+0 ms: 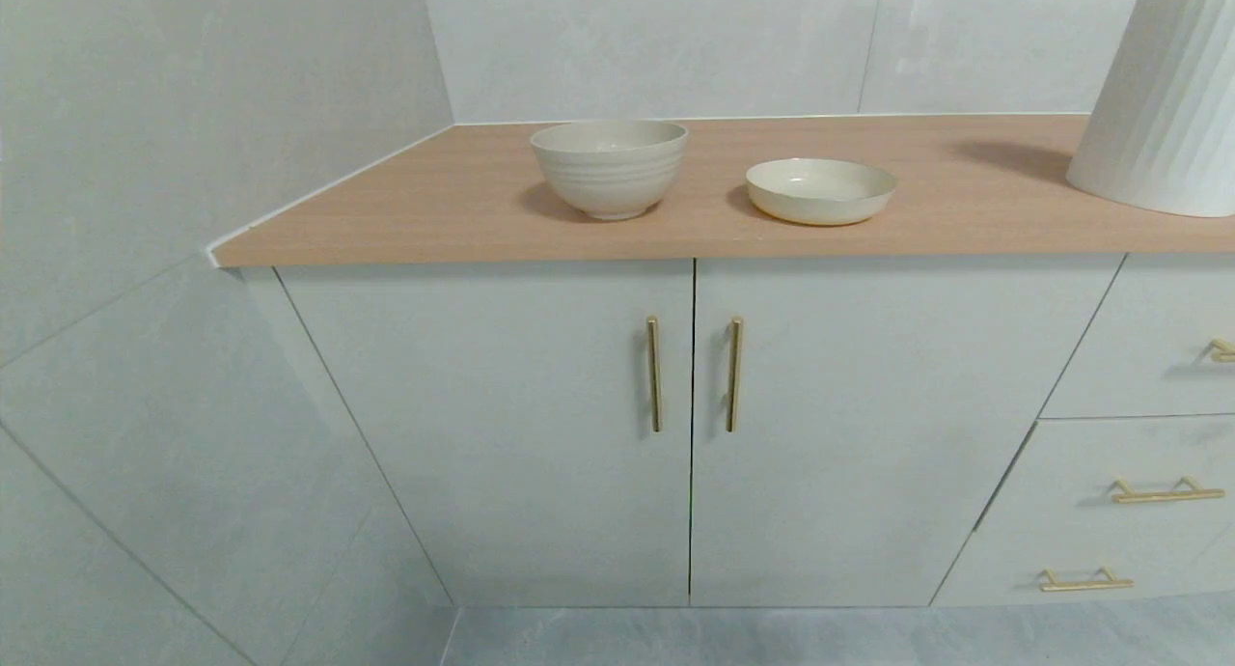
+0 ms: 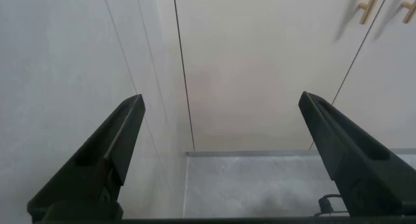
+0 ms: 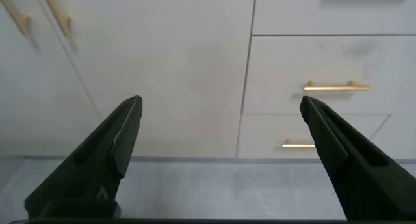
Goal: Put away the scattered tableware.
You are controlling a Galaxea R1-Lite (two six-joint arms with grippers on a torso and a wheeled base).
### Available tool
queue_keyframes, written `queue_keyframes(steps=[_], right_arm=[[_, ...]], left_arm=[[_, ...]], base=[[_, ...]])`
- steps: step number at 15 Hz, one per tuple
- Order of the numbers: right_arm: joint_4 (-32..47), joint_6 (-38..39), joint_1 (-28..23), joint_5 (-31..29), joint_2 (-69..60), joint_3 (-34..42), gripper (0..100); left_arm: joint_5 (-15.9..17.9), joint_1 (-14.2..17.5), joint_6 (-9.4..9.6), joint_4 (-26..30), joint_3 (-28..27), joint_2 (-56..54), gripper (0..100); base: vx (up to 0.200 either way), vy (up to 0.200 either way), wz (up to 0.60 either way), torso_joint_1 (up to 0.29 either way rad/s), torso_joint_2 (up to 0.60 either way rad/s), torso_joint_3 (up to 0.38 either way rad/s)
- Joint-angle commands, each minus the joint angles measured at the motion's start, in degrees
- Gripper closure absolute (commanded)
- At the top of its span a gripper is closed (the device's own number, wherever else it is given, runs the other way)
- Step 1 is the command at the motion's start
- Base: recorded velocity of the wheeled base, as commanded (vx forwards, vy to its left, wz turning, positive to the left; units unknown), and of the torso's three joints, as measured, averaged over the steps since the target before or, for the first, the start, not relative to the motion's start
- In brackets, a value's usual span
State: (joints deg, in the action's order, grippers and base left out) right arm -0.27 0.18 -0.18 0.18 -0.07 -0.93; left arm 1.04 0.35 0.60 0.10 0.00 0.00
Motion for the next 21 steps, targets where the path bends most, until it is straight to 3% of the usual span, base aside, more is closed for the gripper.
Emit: queue_keyframes(steps=[1, 3, 7, 8, 9, 10, 11, 13, 15, 16, 21], right_arm=[[-0.4, 3.7, 0.4, 4.2, 1.2, -9.7, 0], [6.2, 1.3, 1.1, 17.3, 9.6, -15.1, 0], [4.8, 0.1, 3.8, 30.1, 36.3, -19.8, 0], [2.7, 0.8, 9.3, 32.2, 46.6, -24.9, 0], [2.4, 1.0, 14.9, 32.0, 52.7, -28.1, 0], [2.4, 1.0, 14.9, 32.0, 52.7, -28.1, 0], [-1.3, 2.7, 20.5, 31.9, 64.5, -34.2, 0], [-9.1, 4.7, 26.0, 31.8, 77.6, -39.2, 0], [-13.1, 6.3, 27.2, 31.8, 83.6, -41.7, 0], [-15.6, 8.4, 28.0, 31.8, 89.7, -46.6, 0], [-16.7, 8.9, 28.8, 31.8, 103.5, -60.3, 0]], left_arm=[[0.0, 0.1, 0.02, 0.0, 0.0, 0.0, 0], [0.0, 0.0, 0.02, 0.0, 0.0, 0.0, 0], [0.0, 0.0, 0.02, 0.0, 0.0, 0.0, 0], [0.0, 0.1, 0.02, 0.0, 0.0, 0.0, 0], [0.0, 0.1, 0.02, 0.0, 0.0, 0.0, 0], [0.0, 0.1, 0.02, 0.0, 0.0, 0.0, 0], [0.0, 0.1, 0.02, 0.0, 0.0, 0.0, 0], [0.0, 0.0, 0.02, 0.0, 0.0, 0.0, 0], [0.0, 0.1, 0.02, 0.0, 0.0, 0.0, 0], [0.0, 0.0, 0.02, 0.0, 0.0, 0.0, 0], [0.0, 0.1, 0.02, 0.0, 0.0, 0.0, 0]], base=[[0.000, 0.000, 0.00, 0.000, 0.00, 0.000], [0.000, 0.000, 0.00, 0.000, 0.00, 0.000], [0.000, 0.000, 0.00, 0.000, 0.00, 0.000], [0.000, 0.000, 0.00, 0.000, 0.00, 0.000], [0.000, 0.000, 0.00, 0.000, 0.00, 0.000], [0.000, 0.000, 0.00, 0.000, 0.00, 0.000], [0.000, 0.000, 0.00, 0.000, 0.00, 0.000], [0.000, 0.000, 0.00, 0.000, 0.00, 0.000], [0.000, 0.000, 0.00, 0.000, 0.00, 0.000], [0.000, 0.000, 0.00, 0.000, 0.00, 0.000], [0.000, 0.000, 0.00, 0.000, 0.00, 0.000]])
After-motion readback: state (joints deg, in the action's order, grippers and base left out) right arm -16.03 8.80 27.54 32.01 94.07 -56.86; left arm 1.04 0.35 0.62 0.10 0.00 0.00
